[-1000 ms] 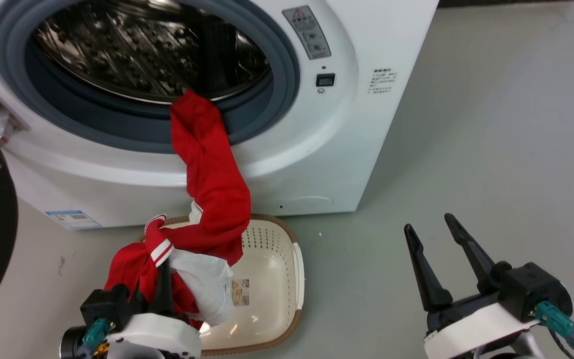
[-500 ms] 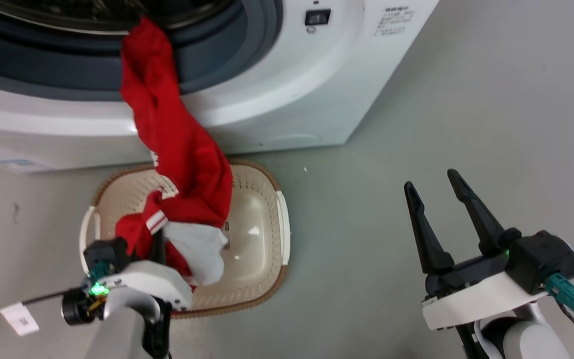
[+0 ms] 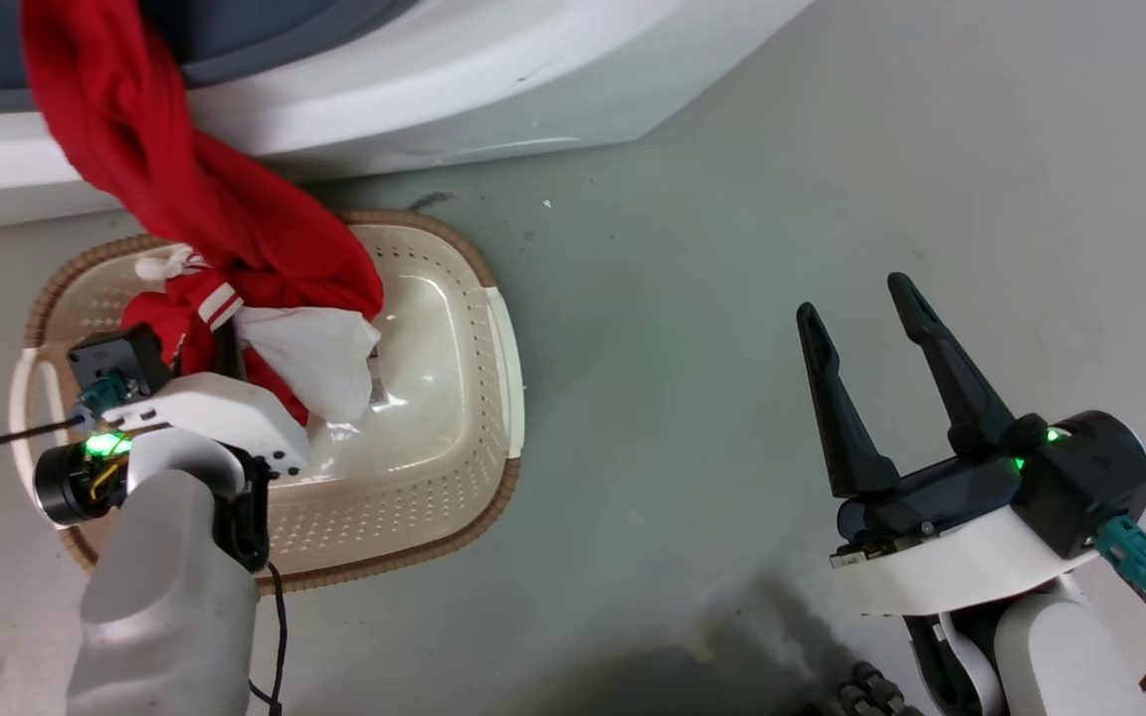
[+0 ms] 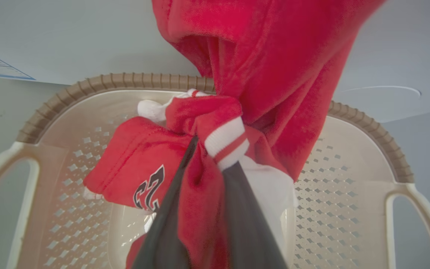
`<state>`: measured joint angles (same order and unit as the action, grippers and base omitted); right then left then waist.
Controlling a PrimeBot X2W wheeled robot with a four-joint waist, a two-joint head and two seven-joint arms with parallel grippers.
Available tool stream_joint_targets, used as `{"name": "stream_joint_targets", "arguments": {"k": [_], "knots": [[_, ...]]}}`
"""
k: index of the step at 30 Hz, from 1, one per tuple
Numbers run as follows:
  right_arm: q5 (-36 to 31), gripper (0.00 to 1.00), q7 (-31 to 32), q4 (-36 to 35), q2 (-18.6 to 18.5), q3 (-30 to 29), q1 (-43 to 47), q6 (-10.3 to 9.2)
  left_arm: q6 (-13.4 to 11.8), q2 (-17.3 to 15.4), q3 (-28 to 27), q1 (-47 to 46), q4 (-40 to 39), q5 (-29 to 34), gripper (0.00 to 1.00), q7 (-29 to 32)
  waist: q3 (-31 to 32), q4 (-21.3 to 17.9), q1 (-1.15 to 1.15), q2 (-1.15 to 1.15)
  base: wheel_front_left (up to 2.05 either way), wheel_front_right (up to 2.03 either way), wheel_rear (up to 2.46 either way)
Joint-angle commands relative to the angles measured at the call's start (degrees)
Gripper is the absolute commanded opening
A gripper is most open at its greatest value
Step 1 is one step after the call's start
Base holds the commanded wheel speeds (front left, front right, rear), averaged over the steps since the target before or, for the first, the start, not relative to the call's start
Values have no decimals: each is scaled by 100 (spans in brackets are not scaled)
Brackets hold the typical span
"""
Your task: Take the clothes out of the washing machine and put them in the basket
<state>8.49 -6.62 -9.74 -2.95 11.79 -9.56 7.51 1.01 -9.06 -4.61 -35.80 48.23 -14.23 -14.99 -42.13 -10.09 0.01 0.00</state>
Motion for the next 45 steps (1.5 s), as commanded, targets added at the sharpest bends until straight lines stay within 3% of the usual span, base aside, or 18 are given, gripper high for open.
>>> {"name": "stream_joint_targets", "arguments": {"k": [1, 2, 4, 16, 27, 33, 45], "knots": [[14, 100, -51, 16, 14, 23, -76, -4, -3, -55, -63, -129, 131, 3, 26, -27, -150, -117, -1, 0, 0, 0, 0], [24, 100, -76, 28, 13, 33, -101, -4, -3, -76, -92, -223, 228, -6, 40, -27, -174, -132, -1, 0, 0, 0, 0], [47, 100, -114, 57, 14, 63, -143, -4, -12, -130, -168, -408, 383, -24, 100, -28, -222, -166, -1, 0, 0, 0, 0], [107, 100, -206, 214, 13, 91, -255, -4, -52, -323, -451, -701, 782, 78, 100, -28, -253, -219, -1, 0, 0, 0, 0], [41, 100, -228, 345, 13, 65, -157, -4, -141, 56, -713, 370, 737, 151, 100, -22, 563, -121, -1, 0, 0, 0, 0], [-54, 100, -123, 337, 12, -7, 9, -4, -115, 305, -802, 1156, 349, 314, 100, -22, 1223, 42, -1, 0, 0, 0, 0], [-271, 100, 158, 191, 12, -332, 470, -4, 17, 607, -749, 2252, -1183, 561, 100, -22, 2346, 467, -1, 0, 0, 0, 0]]}}
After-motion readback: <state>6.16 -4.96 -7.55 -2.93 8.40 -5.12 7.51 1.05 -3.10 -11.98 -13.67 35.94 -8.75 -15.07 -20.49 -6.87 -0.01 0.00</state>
